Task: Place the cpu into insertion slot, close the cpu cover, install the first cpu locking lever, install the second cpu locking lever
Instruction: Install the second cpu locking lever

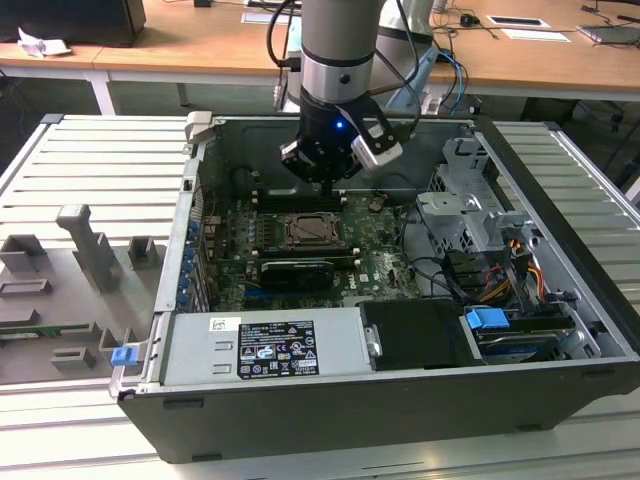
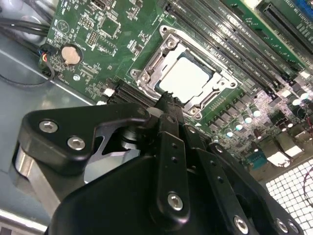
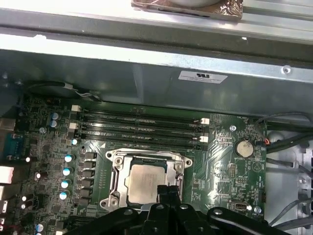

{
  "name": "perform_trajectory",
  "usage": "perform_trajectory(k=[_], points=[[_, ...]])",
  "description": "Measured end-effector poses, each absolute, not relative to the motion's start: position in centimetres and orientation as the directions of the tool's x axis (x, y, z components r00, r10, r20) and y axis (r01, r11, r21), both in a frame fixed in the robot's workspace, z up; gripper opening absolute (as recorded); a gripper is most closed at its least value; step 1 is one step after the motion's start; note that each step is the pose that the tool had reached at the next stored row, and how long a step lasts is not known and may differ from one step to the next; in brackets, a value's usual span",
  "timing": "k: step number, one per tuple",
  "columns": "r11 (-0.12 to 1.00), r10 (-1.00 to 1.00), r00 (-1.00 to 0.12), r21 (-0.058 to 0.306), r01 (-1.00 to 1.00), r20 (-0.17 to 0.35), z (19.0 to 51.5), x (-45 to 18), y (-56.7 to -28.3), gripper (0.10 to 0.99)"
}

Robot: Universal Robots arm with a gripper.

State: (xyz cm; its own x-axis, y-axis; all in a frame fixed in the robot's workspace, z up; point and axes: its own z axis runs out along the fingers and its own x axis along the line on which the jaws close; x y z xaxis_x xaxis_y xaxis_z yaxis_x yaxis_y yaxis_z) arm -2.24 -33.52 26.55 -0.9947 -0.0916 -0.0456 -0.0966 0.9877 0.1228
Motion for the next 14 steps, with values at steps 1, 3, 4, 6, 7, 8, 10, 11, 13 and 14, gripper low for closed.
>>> perform_trajectory(k=[1, 3, 4, 6, 7, 8, 10, 11, 13, 14], points=[[0.988, -0.092, -0.995, 0.123, -0.097, -0.046, 26.6, -2.2, -33.6, 0.106], [0.988, -0.092, -0.995, 0.123, -0.097, -0.046, 26.6, -2.2, -33.9, 0.106], [0.988, -0.092, -0.995, 0.123, -0.097, -0.046, 26.6, -2.2, -33.9, 0.106], [0.988, -0.092, -0.995, 0.123, -0.097, -0.046, 26.6, -2.2, -34.2, 0.106], [0.988, -0.092, -0.995, 0.123, -0.097, -0.046, 26.6, -2.2, -34.5, 0.106], [0.988, -0.092, -0.995, 0.123, -0.097, -0.046, 26.6, -2.2, -34.7, 0.106], [0.988, -0.091, -0.995, 0.123, -0.096, -0.045, 26.7, -2.2, -34.9, 0.106], [0.988, -0.091, -0.995, 0.123, -0.096, -0.046, 26.8, -2.2, -34.9, 0.106], [0.988, -0.092, -0.995, 0.123, -0.097, -0.046, 27.0, -2.2, -35.0, 0.106], [0.988, -0.092, -0.995, 0.123, -0.097, -0.046, 26.9, -2.3, -35.2, 0.106]])
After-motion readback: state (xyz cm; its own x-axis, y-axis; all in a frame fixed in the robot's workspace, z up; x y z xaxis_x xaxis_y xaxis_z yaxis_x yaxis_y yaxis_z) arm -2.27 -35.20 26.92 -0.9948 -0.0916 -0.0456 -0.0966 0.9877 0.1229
